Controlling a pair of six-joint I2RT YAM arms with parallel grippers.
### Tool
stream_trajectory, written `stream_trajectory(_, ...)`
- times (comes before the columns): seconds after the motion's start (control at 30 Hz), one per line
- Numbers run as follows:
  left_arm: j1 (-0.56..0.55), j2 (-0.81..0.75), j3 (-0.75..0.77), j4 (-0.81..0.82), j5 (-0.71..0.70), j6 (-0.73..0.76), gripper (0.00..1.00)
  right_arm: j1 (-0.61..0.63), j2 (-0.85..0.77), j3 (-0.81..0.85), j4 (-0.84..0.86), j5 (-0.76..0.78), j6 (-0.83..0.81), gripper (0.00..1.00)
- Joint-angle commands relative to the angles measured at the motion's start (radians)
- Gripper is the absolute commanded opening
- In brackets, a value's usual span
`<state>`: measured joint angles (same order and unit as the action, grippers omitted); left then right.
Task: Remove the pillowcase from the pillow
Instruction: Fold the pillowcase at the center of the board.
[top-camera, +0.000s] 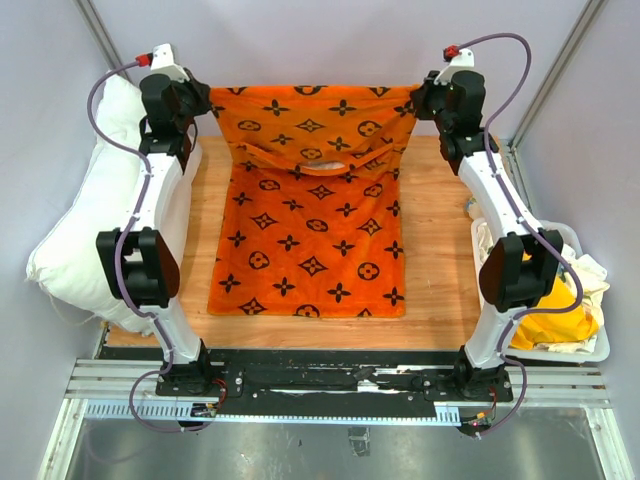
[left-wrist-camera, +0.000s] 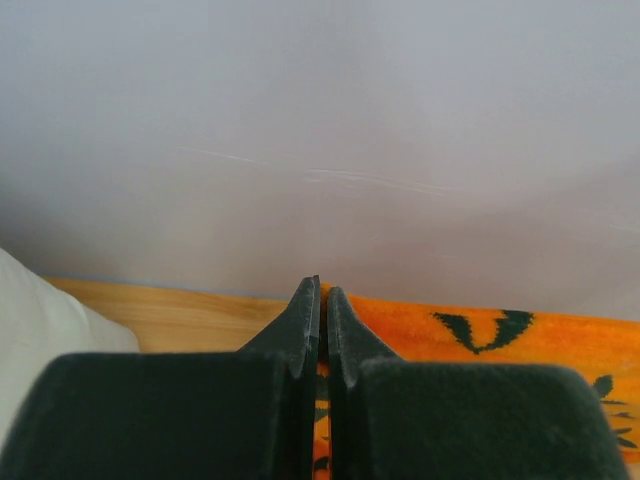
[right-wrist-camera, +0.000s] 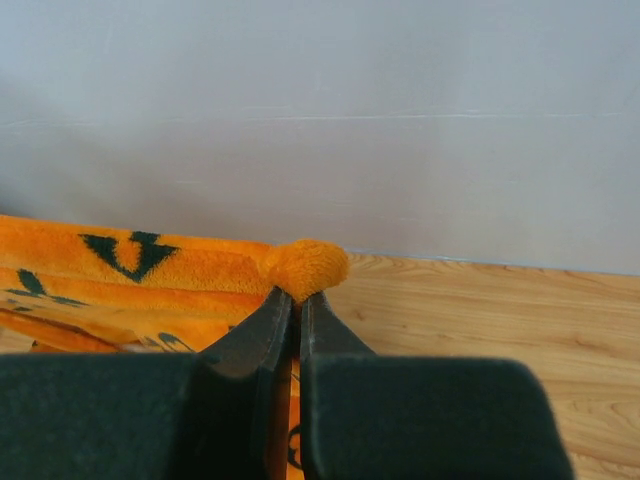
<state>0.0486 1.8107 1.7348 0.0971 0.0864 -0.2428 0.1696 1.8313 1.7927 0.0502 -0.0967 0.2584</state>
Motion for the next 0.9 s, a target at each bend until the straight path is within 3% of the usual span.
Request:
stream_trajectory(0.0,0.019,-0.013,-0.018,0.112,-0.010,-0.003,0.00,-0.051,-0.016,-0.010,0.088,0.028,0.003,0.01)
stream_trajectory(0.33,0.034,-0.147,-0.273,0.194,-0.039,-0.028,0.00,-0.052,-0.151,-0.235,0.155,0.026,0.125,0.01)
stream_trajectory(0.67,0.058,-0.484,-0.750,0.287,-0.047,-0.181,0.00,-0.050,-0.506,-0.821,0.307,0.078,0.406,0.01)
stream_trajectory(0.87,0.058,-0.673,-1.021,0.332,-0.069,-0.328,0.00,-0.048,-0.606,-1.004,0.220,0.051,0.514,0.01)
